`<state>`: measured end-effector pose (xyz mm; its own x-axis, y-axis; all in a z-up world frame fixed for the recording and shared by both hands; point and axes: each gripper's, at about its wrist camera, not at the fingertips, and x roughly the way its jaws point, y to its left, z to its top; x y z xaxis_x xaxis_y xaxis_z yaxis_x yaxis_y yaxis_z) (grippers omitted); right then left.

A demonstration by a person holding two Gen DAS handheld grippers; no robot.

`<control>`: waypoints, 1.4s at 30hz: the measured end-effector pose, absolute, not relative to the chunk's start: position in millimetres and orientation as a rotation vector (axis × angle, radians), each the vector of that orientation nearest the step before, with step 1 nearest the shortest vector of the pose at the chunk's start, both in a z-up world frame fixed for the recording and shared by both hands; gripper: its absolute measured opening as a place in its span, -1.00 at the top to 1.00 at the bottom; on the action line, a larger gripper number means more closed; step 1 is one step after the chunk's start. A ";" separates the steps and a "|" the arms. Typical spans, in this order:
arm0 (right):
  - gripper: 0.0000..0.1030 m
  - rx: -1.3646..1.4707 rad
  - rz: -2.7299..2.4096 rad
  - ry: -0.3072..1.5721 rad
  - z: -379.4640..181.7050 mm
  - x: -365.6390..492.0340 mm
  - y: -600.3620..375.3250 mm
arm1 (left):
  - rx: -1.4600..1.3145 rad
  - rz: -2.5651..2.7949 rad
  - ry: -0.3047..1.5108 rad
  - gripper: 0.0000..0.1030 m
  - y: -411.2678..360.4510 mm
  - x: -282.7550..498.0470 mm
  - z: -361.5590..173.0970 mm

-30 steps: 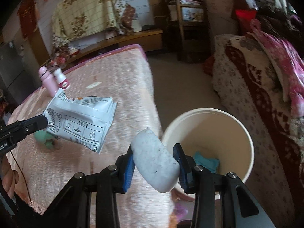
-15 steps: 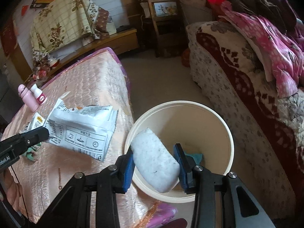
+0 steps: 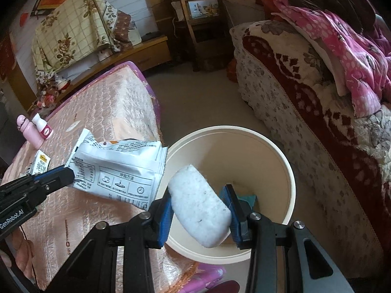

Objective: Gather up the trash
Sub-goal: 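Open the right tool over the bucket while the left tool releases the wrapper packet, then move both tools back to the bed above the green sock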

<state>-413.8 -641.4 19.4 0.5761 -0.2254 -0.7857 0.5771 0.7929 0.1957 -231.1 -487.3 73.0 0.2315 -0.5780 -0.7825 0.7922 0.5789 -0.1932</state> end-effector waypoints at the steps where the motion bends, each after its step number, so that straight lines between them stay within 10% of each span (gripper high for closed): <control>1: 0.19 0.467 -0.492 0.834 18.7 -414.2 -642.7 | 0.267 -0.959 0.946 0.73 -488.9 -231.3 71.5; 23: -0.32 0.587 -0.545 0.847 -15.6 -416.9 -675.3 | 0.294 -0.940 1.029 0.66 -520.8 -236.6 38.4; 27: -0.38 0.599 -0.550 0.850 -15.4 -419.7 -674.9 | 0.282 -0.938 1.036 0.17 -517.2 -235.8 39.4; 42: -0.38 0.545 -0.519 0.857 -3.8 -414.6 -645.4 | 0.297 -0.864 0.927 0.00 -477.6 -238.3 63.8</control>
<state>-414.6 -645.4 -3.8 0.5502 -0.2043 -0.8096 0.6229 0.7461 0.2350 -238.3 -477.6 63.8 0.3041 -0.5204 -0.7979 0.7591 0.6384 -0.1271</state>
